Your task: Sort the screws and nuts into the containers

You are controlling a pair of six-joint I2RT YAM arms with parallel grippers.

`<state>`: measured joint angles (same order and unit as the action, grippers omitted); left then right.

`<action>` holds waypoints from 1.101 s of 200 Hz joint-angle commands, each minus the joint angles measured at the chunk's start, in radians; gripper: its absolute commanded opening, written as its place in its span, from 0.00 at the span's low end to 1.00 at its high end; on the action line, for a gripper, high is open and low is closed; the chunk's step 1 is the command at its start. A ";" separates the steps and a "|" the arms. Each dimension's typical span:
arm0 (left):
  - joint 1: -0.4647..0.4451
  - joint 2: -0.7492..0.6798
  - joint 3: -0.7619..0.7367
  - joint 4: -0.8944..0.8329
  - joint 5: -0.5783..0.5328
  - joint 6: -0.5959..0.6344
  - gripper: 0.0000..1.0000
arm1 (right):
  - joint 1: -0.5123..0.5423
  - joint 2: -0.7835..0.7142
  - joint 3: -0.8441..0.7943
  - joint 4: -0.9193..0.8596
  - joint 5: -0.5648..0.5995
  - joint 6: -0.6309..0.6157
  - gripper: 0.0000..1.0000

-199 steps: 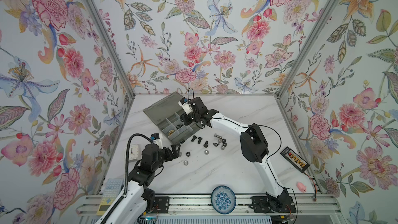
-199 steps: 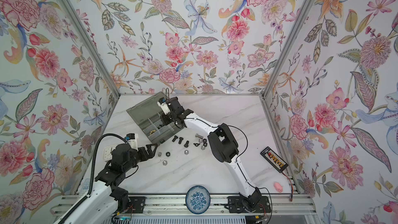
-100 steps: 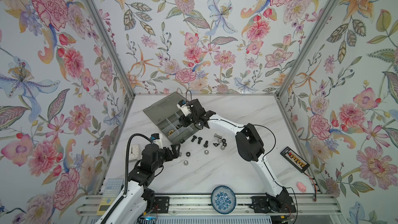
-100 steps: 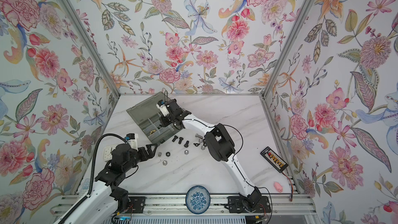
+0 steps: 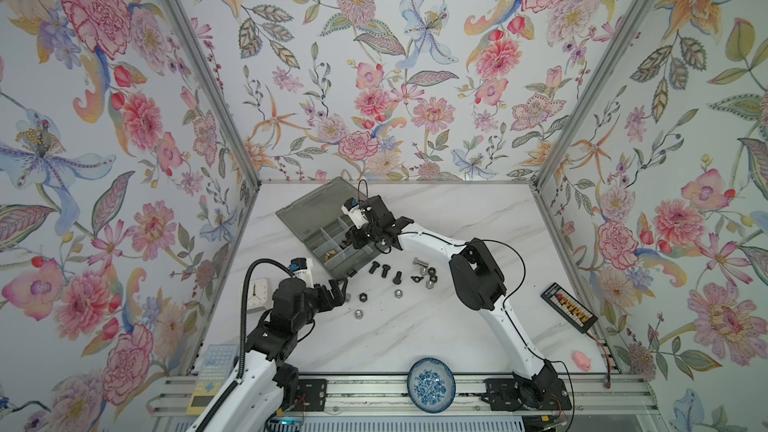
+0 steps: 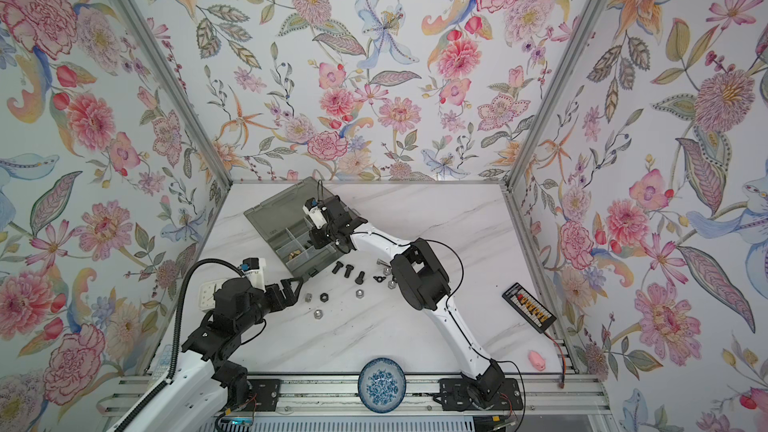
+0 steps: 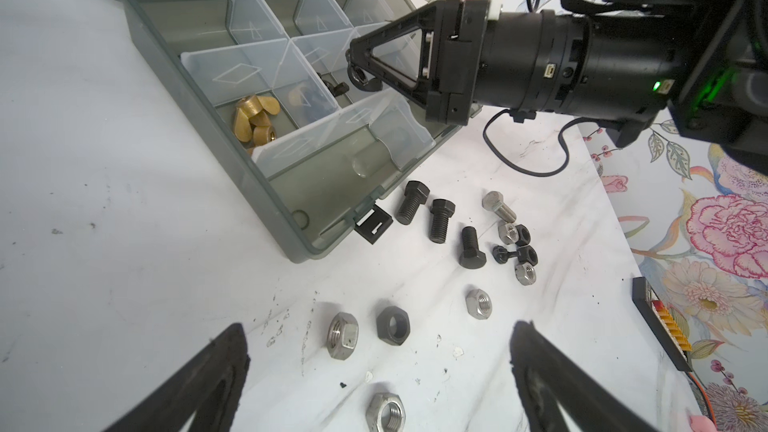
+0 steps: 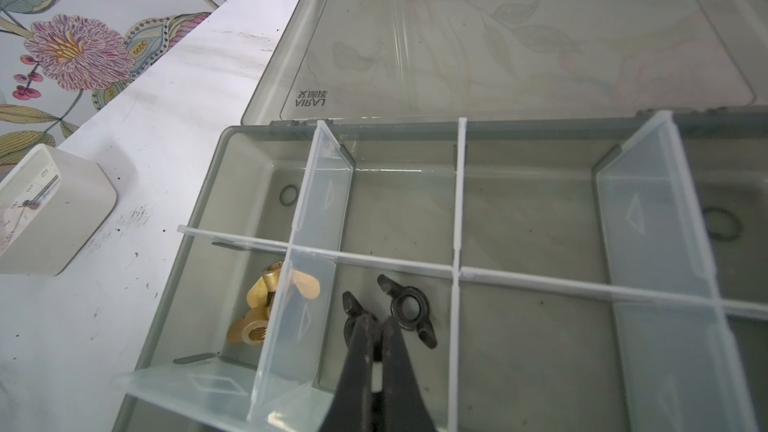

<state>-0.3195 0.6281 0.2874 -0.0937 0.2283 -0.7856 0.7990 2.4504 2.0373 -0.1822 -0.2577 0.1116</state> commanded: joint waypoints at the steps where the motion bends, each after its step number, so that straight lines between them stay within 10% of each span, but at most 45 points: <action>1: 0.013 -0.005 0.001 -0.019 -0.016 -0.007 0.99 | 0.007 0.012 0.026 0.018 -0.002 0.003 0.00; 53: 0.013 -0.001 0.003 -0.017 -0.015 -0.008 0.99 | 0.000 0.002 0.024 0.018 -0.017 0.021 0.29; 220: 0.013 0.028 0.003 0.046 0.029 -0.008 0.99 | -0.050 -0.756 -0.781 -0.033 0.076 0.037 0.50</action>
<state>-0.3187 0.6552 0.2874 -0.0769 0.2329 -0.7860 0.7673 1.7447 1.3506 -0.1478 -0.1967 0.1589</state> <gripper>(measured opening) 0.994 0.493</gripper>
